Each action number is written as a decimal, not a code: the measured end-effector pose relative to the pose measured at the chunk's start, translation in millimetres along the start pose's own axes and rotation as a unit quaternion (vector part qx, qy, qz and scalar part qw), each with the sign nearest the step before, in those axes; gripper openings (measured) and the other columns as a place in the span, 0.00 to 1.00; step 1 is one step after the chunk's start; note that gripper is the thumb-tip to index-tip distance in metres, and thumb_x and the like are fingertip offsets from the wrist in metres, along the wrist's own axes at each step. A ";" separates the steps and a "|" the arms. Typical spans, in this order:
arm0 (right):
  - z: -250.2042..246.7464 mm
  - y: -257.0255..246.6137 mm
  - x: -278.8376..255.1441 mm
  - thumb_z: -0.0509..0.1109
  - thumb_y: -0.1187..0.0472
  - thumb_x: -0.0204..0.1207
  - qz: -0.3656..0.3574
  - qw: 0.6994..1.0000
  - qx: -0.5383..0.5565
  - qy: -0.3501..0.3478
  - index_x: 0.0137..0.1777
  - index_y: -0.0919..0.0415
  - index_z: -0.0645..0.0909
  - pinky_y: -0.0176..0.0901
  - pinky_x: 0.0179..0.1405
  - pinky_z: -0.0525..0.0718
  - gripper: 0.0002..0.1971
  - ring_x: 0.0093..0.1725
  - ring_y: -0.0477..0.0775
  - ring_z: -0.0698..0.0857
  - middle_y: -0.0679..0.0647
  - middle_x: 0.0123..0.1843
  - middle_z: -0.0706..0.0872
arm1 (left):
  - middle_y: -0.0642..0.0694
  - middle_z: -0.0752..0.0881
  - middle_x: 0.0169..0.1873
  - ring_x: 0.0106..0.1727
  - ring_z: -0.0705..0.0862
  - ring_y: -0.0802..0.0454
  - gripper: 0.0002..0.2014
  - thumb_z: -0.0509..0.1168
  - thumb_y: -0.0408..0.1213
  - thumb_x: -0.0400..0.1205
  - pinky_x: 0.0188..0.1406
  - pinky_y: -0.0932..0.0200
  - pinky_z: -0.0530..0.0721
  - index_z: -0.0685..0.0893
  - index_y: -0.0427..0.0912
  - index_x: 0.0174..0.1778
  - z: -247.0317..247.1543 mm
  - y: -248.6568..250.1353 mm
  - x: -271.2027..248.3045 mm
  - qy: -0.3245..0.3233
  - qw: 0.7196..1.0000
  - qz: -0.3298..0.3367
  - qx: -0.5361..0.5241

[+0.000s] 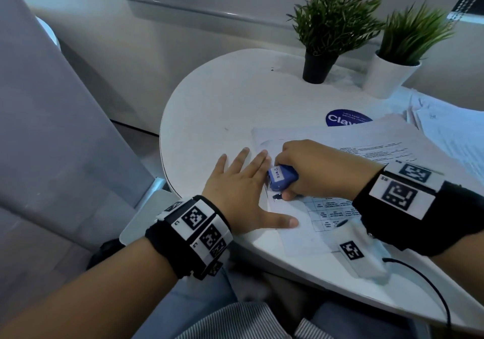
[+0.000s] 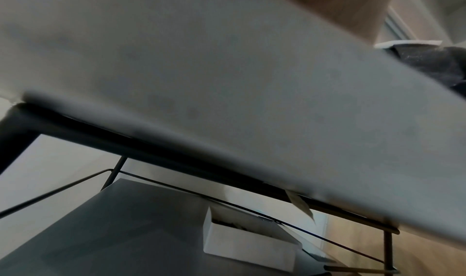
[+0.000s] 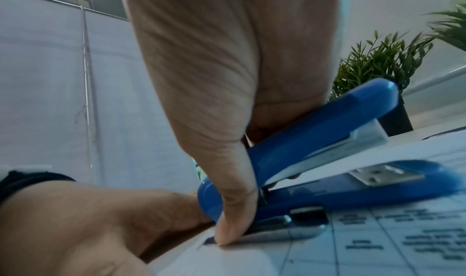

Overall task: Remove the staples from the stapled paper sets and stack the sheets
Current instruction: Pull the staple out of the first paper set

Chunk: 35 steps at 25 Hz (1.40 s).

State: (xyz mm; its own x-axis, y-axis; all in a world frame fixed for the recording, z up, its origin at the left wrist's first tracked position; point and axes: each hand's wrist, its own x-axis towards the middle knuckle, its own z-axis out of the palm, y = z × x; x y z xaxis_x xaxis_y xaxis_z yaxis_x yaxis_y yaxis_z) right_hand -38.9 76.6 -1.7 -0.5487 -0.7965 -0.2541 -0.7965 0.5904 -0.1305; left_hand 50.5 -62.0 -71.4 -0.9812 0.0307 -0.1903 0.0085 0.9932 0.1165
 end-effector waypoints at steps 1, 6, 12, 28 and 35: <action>-0.4 -0.8 0.0 0.81 0.51 0.68 -0.009 1.000 0.003 0.003 0.32 0.44 0.67 0.33 0.32 0.65 0.20 0.37 0.42 0.73 0.44 0.41 0.73 | 0.57 0.37 0.85 0.85 0.34 0.49 0.62 0.39 0.87 0.58 0.82 0.36 0.40 0.36 0.56 0.85 -0.1 0.1 0.4 0.000 1.000 0.002 -0.002; 5.0 -0.8 -5.2 0.80 0.49 0.68 -0.042 0.998 0.000 0.051 0.46 0.49 0.76 0.36 0.38 0.65 0.15 0.42 0.43 0.70 0.43 0.42 0.71 | 0.56 0.37 0.85 0.85 0.34 0.49 0.61 0.40 0.87 0.58 0.82 0.35 0.40 0.35 0.57 0.84 0.5 0.0 2.6 -0.001 1.000 0.006 -0.009; -0.3 -1.6 -8.2 0.74 0.44 0.73 -0.042 0.999 -0.021 0.000 0.35 0.41 0.63 0.33 0.34 0.64 0.19 0.38 0.40 0.70 0.42 0.42 0.69 | 0.58 0.37 0.84 0.85 0.34 0.50 0.61 0.38 0.87 0.58 0.82 0.36 0.39 0.36 0.55 0.85 0.3 -2.5 4.0 0.003 1.000 0.009 -0.014; 12.0 -4.5 -6.3 0.66 0.42 0.78 -0.109 0.989 -0.082 0.059 0.54 0.48 0.67 0.42 0.46 0.76 0.15 0.47 0.48 0.77 0.42 0.49 0.78 | 0.58 0.36 0.84 0.85 0.34 0.48 0.51 0.38 0.82 0.66 0.82 0.35 0.39 0.37 0.61 0.84 -1.1 -2.1 4.4 -0.006 1.000 0.017 -0.001; 16.3 2.4 -9.4 0.66 0.44 0.77 -0.220 0.946 -0.188 0.148 0.51 0.60 0.80 0.47 0.37 0.82 0.18 0.36 0.53 0.82 0.52 0.42 0.85 | 0.59 0.36 0.84 0.85 0.33 0.50 0.52 0.42 0.81 0.68 0.82 0.36 0.39 0.34 0.59 0.83 -3.2 -2.4 5.1 -0.016 1.000 0.008 -0.008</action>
State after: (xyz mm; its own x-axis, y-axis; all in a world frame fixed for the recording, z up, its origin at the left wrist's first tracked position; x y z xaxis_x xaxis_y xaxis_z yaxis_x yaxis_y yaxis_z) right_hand -31.5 87.7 -15.2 -0.1464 -0.9887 0.0324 -0.9675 0.1499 0.2037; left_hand 44.9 -64.6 -69.6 -0.9744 0.0510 -0.2189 0.0213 0.9905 0.1360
